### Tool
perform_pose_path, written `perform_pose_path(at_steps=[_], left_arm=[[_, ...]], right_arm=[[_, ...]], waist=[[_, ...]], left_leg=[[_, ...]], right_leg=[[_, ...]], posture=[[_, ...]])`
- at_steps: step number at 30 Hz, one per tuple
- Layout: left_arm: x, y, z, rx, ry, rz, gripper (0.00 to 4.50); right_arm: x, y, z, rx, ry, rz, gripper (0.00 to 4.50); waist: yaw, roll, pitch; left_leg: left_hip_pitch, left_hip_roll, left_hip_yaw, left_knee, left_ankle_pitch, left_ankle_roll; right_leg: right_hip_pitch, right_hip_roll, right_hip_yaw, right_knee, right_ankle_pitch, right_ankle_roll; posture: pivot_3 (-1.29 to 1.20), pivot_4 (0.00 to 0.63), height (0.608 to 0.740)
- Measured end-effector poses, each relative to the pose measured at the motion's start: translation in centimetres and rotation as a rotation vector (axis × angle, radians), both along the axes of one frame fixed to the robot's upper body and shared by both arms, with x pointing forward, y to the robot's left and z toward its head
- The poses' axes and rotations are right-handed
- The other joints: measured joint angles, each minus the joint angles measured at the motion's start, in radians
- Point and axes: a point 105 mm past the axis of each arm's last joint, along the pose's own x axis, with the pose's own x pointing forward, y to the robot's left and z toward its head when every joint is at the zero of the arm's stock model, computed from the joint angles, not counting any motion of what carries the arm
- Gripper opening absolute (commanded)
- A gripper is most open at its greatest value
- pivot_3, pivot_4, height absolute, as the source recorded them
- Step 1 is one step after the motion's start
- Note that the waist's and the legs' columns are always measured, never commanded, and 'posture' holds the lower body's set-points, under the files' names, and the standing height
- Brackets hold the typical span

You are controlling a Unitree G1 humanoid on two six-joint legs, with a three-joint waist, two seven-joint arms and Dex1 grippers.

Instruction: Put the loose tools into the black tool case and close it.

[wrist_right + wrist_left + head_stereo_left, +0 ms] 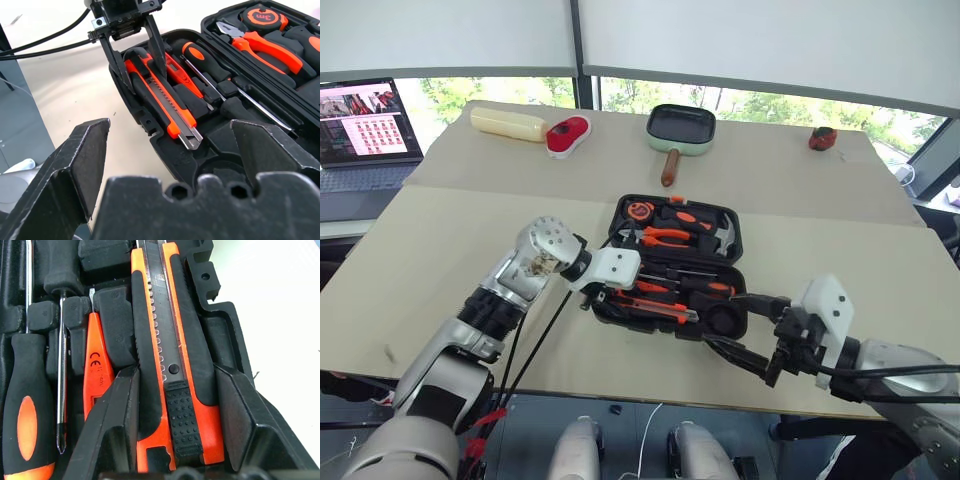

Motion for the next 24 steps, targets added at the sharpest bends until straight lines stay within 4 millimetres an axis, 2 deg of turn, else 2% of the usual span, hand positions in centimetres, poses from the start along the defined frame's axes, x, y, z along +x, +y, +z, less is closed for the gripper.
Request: perform_pose_path(at_steps=[2,3,7,10,13,16,19,22,23,24], left_arm=[[0.0,0.2,0.2,-0.005,0.005,0.012,3.92],[0.0,0.3,0.3,-0.009,0.014,0.018,4.18],[-0.7,0.9,1.3,-0.057,0.123,0.019,4.18],[-0.5,1.6,3.1,-0.123,0.15,0.048,4.18],[-0.2,2.4,4.9,-0.171,0.143,0.072,3.51],[-0.4,2.5,5.0,-0.187,0.159,0.067,2.46],[-0.6,2.9,4.6,-0.178,0.149,0.062,1.36],[-0.6,2.8,3.4,-0.164,0.15,0.056,0.31],[-0.7,2.7,3.1,-0.159,0.154,0.057,0.05],[-0.7,2.6,2.9,-0.153,0.156,0.054,0.05]], right_arm=[[0.1,0.0,0.0,0.0,-0.001,-0.005,4.5],[0.1,0.0,0.0,0.001,-0.001,-0.006,4.5],[0.1,0.1,0.0,0.005,0.0,-0.001,4.5],[0.2,0.1,-0.2,0.007,0.008,-0.004,4.5],[0.4,0.0,-0.2,0.009,0.009,-0.003,4.5],[0.4,0.1,0.0,0.01,0.003,0.004,4.5],[0.4,0.1,0.0,0.011,0.006,0.012,4.5],[0.4,0.0,-0.1,0.012,0.014,0.013,4.5],[0.5,0.0,-0.2,0.011,0.016,0.012,4.5],[0.5,-0.1,-0.2,0.011,0.018,0.012,4.5]], waist=[[-0.004,0.0,0.0],[-0.008,0.0,0.0],[-0.017,0.0,0.0],[-0.02,0.0,0.0],[-0.018,0.0,0.0],[-0.018,0.0,0.0],[-0.018,0.0,0.0],[-0.017,0.0,0.0],[-0.016,0.0,0.0],[-0.015,0.0,0.0]], left_leg=[[0.0,0.0,0.0,0.0,0.0,0.0],[0.0,0.0,0.0,-0.001,0.0,0.0],[0.0,0.0,-0.001,-0.001,0.0,0.0],[0.0,0.0,-0.001,0.0,0.0,0.0],[0.0,0.0,-0.001,0.0,0.0,0.0],[0.0,0.0,-0.001,0.0,0.0,0.0],[0.0,0.0,-0.001,0.0,0.0,0.0],[0.0,0.0,-0.001,0.0,0.0,0.0],[0.0,0.0,-0.001,0.0,0.0,0.0],[0.0,0.0,-0.001,0.0,0.0,0.0]], right_leg=[[0.0,0.0,0.0,0.0,0.0,0.0],[-0.001,0.0,0.0,0.0,0.0,0.0],[-0.001,0.0,0.0,0.001,0.0,0.0],[-0.001,0.0,0.0,0.001,0.0,0.0],[0.0,0.0,0.0,0.001,0.0,0.0],[0.0,0.0,0.0,0.001,0.0,0.0],[0.0,0.0,0.0,0.001,0.0,0.0],[0.0,0.0,0.0,0.001,0.0,0.0],[0.0,0.0,0.0,0.001,0.0,0.0],[0.0,0.0,0.0,0.001,0.0,0.0]], posture=[[0.0,0.15,0.74],[0.0,0.15,0.74],[0.0,0.15,0.74],[0.0,0.15,0.74],[0.0,0.15,0.74],[0.0,0.15,0.74],[0.0,0.15,0.74],[0.0,0.15,0.74],[0.0,0.15,0.74],[0.0,0.15,0.74]])
